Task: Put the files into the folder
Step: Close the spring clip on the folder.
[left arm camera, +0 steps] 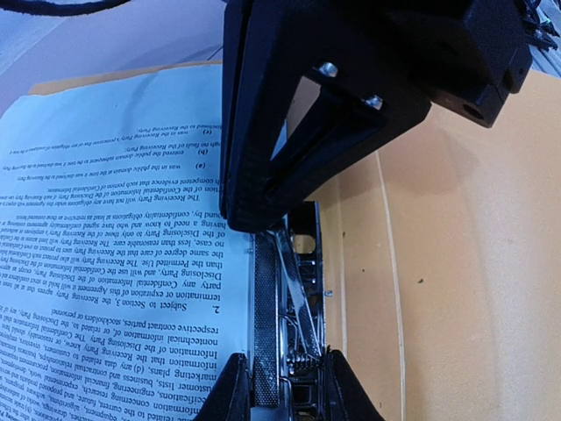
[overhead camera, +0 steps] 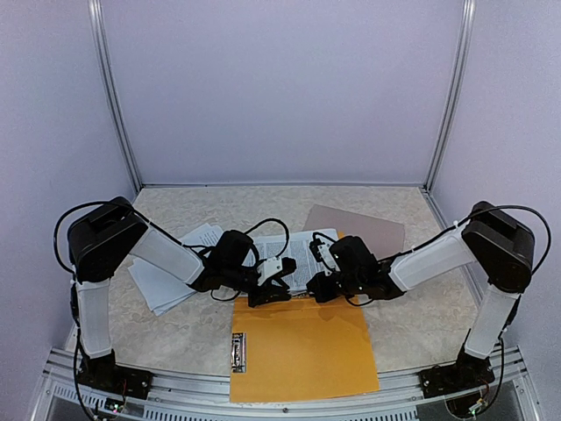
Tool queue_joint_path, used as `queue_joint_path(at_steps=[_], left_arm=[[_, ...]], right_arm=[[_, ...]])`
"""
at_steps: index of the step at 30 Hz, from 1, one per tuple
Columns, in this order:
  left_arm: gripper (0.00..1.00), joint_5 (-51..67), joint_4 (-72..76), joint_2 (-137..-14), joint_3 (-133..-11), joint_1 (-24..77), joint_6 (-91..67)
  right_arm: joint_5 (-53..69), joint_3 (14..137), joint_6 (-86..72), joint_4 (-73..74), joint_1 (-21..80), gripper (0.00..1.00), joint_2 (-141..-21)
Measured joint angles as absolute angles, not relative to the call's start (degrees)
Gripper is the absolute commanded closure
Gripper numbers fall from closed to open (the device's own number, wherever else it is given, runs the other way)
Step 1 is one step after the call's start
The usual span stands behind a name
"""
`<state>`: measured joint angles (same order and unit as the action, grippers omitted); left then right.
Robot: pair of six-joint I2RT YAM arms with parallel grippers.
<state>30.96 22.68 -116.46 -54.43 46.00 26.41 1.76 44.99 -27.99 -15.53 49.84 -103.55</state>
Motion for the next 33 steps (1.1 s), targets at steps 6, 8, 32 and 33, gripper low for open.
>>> queue_joint_path(at_steps=[6,8,32,33], left_arm=[[0.80,30.87,22.65,-116.42,-54.43,46.00,26.37],[0.80,30.83,22.63,-116.42,-54.43,46.00,26.26],[0.77,29.65,22.04,-116.01,-54.43,46.48,26.87],[0.77,29.54,22.00,-115.98,-54.43,46.52,27.05]], right_arm=[[1.74,44.88,-27.55,-15.70,49.84,1.00,-103.55],[1.74,44.88,-27.29,-15.66,49.84,1.00,-103.55],[2.09,43.40,-23.40,-18.85,49.71,1.00,-105.06],[2.13,43.24,-23.35,-19.31,49.69,1.00,-105.14]])
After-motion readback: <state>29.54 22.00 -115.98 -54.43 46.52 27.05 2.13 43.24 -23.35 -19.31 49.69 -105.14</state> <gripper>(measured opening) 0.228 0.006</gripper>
